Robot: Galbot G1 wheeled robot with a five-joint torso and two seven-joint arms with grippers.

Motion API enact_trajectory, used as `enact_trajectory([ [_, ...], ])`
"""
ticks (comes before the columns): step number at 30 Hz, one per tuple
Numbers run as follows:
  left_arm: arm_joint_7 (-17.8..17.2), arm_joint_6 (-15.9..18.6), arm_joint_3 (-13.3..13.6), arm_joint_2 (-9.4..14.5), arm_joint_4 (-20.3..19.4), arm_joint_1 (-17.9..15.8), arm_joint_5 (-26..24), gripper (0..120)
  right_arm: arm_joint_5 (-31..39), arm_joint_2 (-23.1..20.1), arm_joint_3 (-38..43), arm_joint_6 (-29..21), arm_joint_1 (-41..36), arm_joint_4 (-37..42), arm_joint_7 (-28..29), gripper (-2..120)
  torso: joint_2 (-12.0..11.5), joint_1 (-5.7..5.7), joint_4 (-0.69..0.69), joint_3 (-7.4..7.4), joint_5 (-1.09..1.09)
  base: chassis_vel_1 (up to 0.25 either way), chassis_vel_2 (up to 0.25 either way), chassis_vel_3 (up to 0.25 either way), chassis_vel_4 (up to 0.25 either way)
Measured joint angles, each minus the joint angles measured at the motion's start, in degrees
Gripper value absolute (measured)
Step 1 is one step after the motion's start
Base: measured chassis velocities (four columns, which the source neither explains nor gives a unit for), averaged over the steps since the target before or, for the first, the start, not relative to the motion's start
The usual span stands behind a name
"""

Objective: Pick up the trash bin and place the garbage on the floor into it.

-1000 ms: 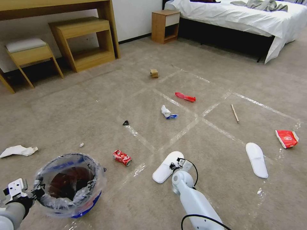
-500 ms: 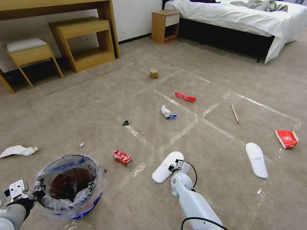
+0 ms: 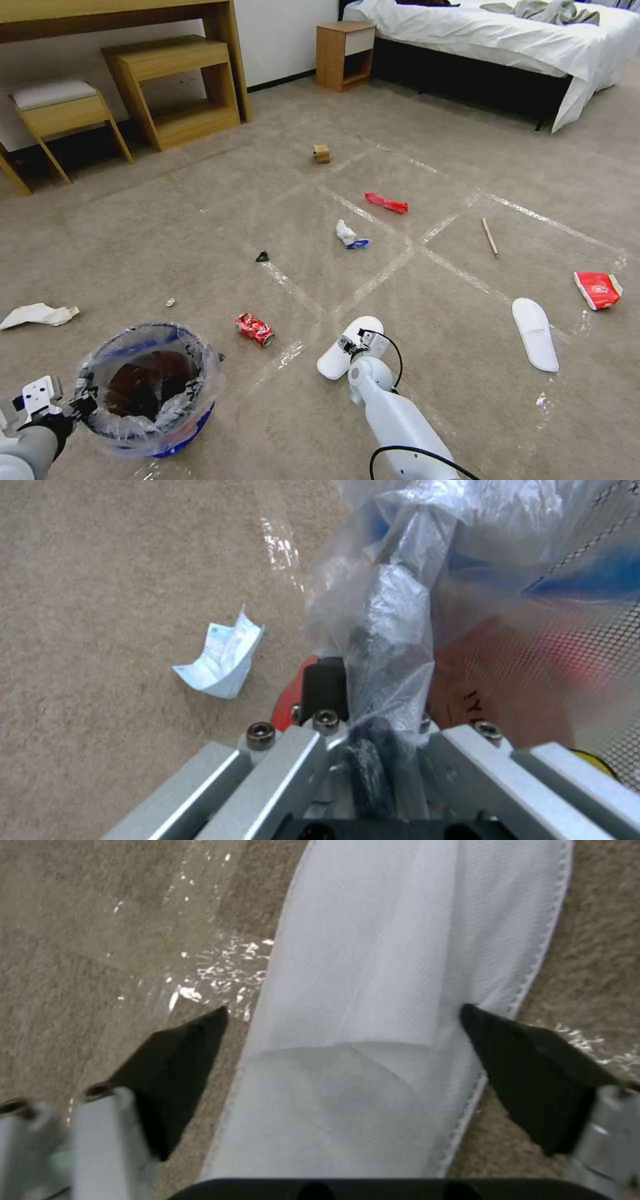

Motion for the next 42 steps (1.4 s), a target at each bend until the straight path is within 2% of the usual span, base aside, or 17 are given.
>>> enact_trajectory([
  [2,0.00,-0.11,0.06,-0.07,0.12,-0.04,0.08,0,-0.13,0.14,-0.08,0.13,0.10,-0.19,0.00,96,0.00,0.00,0.00,0.00,0.00,0.000,0.000,0.000,0.000],
  [7,0.02,-0.32,0.15,-0.22,0.28,-0.08,0.42,0,-0.24,0.28,-0.18,0.31,0.26,-0.49,0.01,85,0.00,0.00,-0.02,0.00,0.00,0.000,0.000,0.000,0.000],
  [9,0.08,-0.43,0.20,-0.35,0.37,-0.08,0.63,0,-0.33,0.28,-0.25,0.47,0.30,-0.68,-0.05,73,0.00,0.00,-0.02,0.00,-0.01,0.000,0.000,0.000,0.000],
  [13,0.14,-0.53,0.26,-0.40,0.50,-0.08,0.85,0,-0.44,0.23,-0.27,0.60,0.30,-0.81,-0.12,64,0.00,0.00,-0.02,0.00,-0.01,0.000,0.000,0.000,0.000],
  [15,0.18,-0.67,0.49,-0.52,0.62,-0.24,1.04,0,-0.58,0.09,-0.27,0.78,0.17,-0.91,-0.31,47,0.00,0.00,-0.02,0.00,-0.01,0.000,0.000,0.000,0.000],
  [17,0.18,-0.72,0.56,-0.55,0.62,-0.27,1.08,0,-0.59,0.06,-0.27,0.81,0.16,-0.97,-0.37,46,0.00,0.00,-0.02,0.00,-0.01,0.000,0.000,0.000,0.000],
  [19,0.22,-1.02,0.83,-0.63,0.62,-0.18,1.41,0,-0.91,-0.09,-0.21,1.16,0.16,-1.51,-0.88,33,0.00,0.00,-0.02,0.00,-0.01,0.000,0.000,0.000,0.000],
  [32,0.48,-1.65,2.19,-0.90,1.22,-0.50,2.71,0,-2.46,-0.37,-0.09,1.91,-0.87,-1.33,-2.07,30,0.00,0.00,0.00,0.00,0.00,0.000,0.000,0.000,0.000],
  [36,0.64,-1.80,2.33,-1.17,1.22,-0.27,3.25,0,-3.03,-0.41,-0.56,2.12,-0.98,-1.36,-2.58,20,0.00,0.00,-0.01,0.01,0.00,0.000,0.000,0.000,0.000],
  [38,0.80,-2.01,2.34,-1.22,1.29,-0.12,3.54,0,-3.29,-0.41,-1.05,2.33,-1.07,-1.34,-3.13,10,0.00,0.00,0.00,0.01,0.01,0.000,0.000,0.000,0.000],
  [42,0.84,-2.14,2.33,-1.23,1.34,-0.06,3.69,0,-3.57,-0.30,-1.55,2.70,-1.11,-1.47,-3.61,0,0.00,0.00,0.01,0.01,0.01,0.000,0.000,0.000,0.000],
])
